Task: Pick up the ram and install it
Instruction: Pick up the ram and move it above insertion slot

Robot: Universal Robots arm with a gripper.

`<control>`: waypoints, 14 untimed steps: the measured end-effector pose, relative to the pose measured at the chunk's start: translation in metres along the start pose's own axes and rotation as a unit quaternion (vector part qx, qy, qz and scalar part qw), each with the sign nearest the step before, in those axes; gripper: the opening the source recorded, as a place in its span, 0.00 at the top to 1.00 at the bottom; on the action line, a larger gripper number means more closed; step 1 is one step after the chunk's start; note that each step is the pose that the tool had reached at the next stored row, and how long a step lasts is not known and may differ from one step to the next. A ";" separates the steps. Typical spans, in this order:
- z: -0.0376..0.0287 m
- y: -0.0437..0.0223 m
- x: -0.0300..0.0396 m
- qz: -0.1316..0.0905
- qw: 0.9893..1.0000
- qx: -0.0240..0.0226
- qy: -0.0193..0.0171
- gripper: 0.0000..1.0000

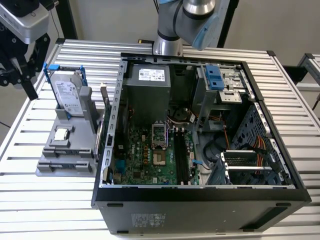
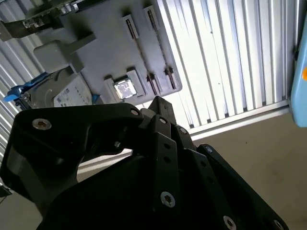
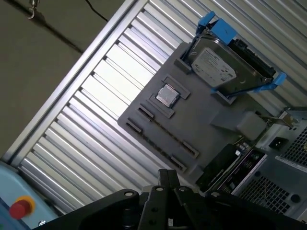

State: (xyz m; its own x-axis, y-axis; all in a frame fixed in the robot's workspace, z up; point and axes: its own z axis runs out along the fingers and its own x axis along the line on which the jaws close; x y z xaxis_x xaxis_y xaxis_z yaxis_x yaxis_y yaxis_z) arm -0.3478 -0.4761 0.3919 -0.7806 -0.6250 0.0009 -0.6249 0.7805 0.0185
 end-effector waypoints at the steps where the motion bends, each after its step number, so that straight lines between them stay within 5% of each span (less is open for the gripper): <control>1: 0.0000 0.0000 0.0000 -0.004 1.000 0.000 0.000 1.00; 14: 0.0000 0.0001 -0.0001 -0.046 0.999 0.001 0.001 1.00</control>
State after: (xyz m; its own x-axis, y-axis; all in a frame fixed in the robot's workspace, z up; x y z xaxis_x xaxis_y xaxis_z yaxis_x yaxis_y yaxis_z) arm -0.3477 -0.4759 0.3919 -0.7198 -0.6942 0.0018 -0.6940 0.7197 0.0173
